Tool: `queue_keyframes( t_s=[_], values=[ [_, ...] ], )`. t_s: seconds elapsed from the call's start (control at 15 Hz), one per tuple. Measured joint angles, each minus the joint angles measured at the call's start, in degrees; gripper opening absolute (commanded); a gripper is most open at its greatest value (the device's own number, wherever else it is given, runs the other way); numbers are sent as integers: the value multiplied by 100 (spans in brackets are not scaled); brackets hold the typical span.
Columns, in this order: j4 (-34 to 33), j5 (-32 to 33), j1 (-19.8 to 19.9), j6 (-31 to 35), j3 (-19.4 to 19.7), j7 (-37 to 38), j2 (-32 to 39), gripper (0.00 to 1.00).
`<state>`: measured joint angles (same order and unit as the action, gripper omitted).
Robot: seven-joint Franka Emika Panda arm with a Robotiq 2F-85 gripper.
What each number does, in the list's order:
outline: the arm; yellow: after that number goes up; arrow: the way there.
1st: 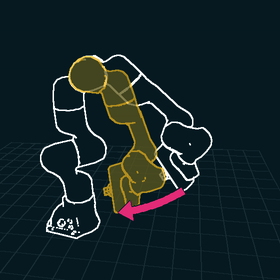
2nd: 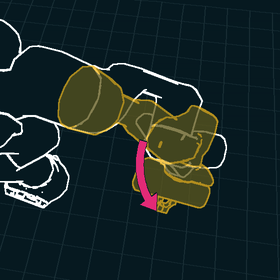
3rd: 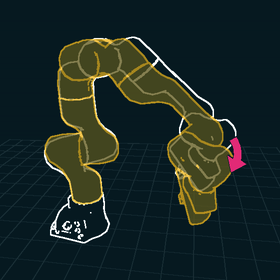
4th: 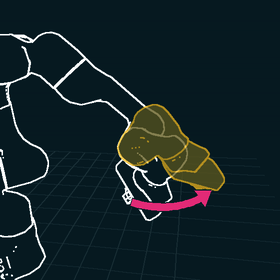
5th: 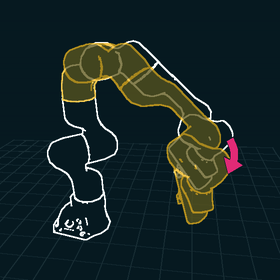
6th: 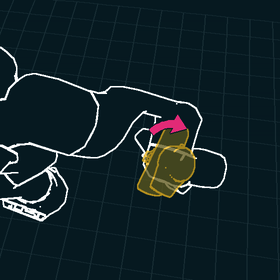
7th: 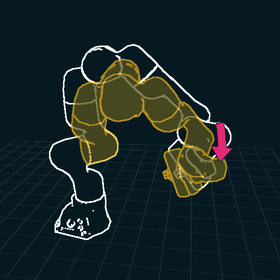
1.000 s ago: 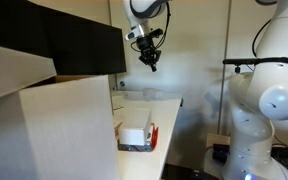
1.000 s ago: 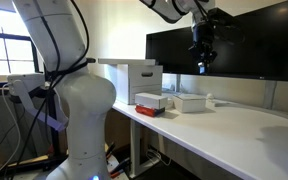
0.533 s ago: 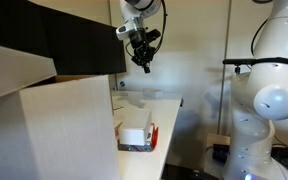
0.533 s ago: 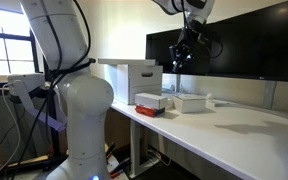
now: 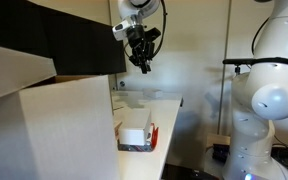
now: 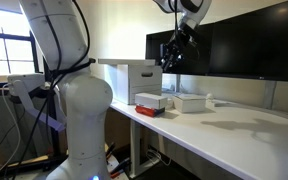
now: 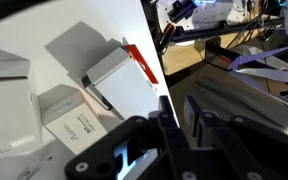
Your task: Remove the small box from the top of the stack at the front and place it on the right side of the counter.
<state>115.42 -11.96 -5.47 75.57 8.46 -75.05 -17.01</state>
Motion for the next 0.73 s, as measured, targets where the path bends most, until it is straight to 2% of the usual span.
queue_keyframes(
  t_s=[0.13,0.2,0.4,0.73],
  values=[
    [2,63,41,193,-88,123,-46,66],
    [6,113,69,312,-133,203,-80,47],
    [33,147,115,461,-176,377,-187,65],
    [55,148,148,482,-181,384,-220,66]
  ],
)
